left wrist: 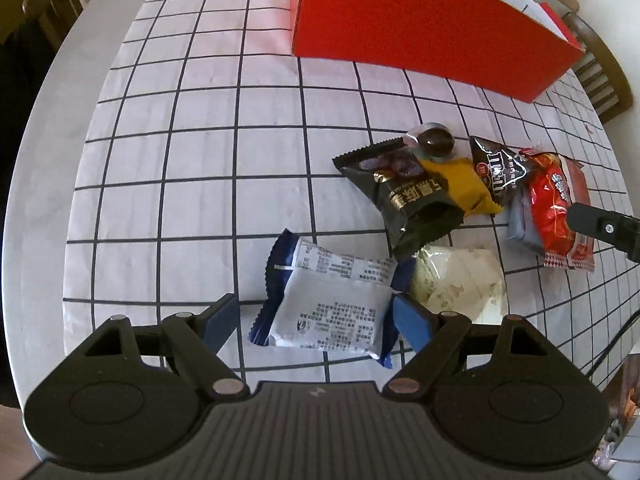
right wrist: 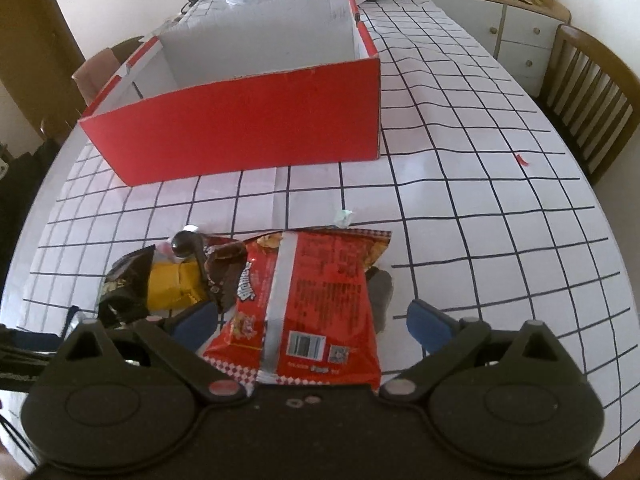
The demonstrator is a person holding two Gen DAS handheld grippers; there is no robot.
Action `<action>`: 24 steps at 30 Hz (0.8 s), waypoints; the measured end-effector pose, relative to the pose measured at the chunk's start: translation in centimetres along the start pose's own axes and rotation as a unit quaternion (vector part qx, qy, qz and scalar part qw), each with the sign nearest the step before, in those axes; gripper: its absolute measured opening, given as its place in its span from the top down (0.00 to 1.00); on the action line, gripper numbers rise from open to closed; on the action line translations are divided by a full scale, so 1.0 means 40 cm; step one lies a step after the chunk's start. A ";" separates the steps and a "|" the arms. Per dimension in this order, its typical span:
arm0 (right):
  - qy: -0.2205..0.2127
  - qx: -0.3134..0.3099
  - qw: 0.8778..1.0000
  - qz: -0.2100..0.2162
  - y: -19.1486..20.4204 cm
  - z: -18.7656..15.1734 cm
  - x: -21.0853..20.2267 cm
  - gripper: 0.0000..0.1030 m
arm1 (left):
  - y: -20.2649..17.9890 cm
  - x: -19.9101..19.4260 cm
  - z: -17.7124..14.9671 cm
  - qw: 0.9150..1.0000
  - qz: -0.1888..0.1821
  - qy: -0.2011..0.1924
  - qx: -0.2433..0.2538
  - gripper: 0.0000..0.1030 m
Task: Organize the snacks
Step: 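Grasp the white-and-blue wrapper with the left gripper while the right grasps the red chip bag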
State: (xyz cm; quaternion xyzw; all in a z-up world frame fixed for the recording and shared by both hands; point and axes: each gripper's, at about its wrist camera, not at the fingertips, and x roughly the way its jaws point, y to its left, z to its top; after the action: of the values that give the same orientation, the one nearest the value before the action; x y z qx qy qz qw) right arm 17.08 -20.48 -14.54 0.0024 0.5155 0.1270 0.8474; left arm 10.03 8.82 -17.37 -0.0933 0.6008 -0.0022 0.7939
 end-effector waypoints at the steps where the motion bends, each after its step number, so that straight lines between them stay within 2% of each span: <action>1: 0.001 -0.002 1.000 -0.004 0.002 0.001 0.005 0.04 | -0.003 0.002 0.002 1.000 0.000 -0.001 0.001 0.18; 6: 0.001 -0.018 1.000 -0.014 0.020 0.000 0.020 0.10 | -0.025 0.005 -0.004 1.000 0.014 -0.007 0.015 0.19; 9: 0.001 -0.029 1.000 -0.014 0.033 -0.003 0.023 0.22 | -0.038 0.006 -0.015 0.999 0.028 -0.013 0.031 0.20; 12: -0.001 -0.035 0.999 -0.020 0.039 -0.008 0.023 0.25 | -0.058 0.000 -0.031 0.997 0.042 -0.023 0.059 0.27; 15: -0.006 -0.032 0.999 -0.021 0.034 -0.010 0.018 0.29 | -0.062 -0.007 -0.038 0.996 0.038 -0.030 0.070 0.37; 20: -0.013 -0.028 0.999 -0.020 0.030 -0.016 0.007 0.33 | -0.053 -0.018 -0.033 0.997 0.035 -0.036 0.065 0.61; 22: -0.015 -0.025 0.999 -0.019 0.027 -0.018 0.001 0.35 | -0.048 -0.020 -0.030 0.997 0.030 -0.035 0.054 0.63; 24: -0.017 -0.020 0.999 -0.019 0.024 -0.020 -0.007 0.36 | -0.045 -0.025 -0.032 0.998 0.028 -0.036 0.046 0.70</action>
State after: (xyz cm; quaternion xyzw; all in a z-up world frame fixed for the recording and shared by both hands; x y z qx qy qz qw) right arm 16.04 -19.70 -14.54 -0.0226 0.4986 0.1209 0.8581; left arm 8.72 6.99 -16.49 -0.0402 0.5737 -0.0040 0.8181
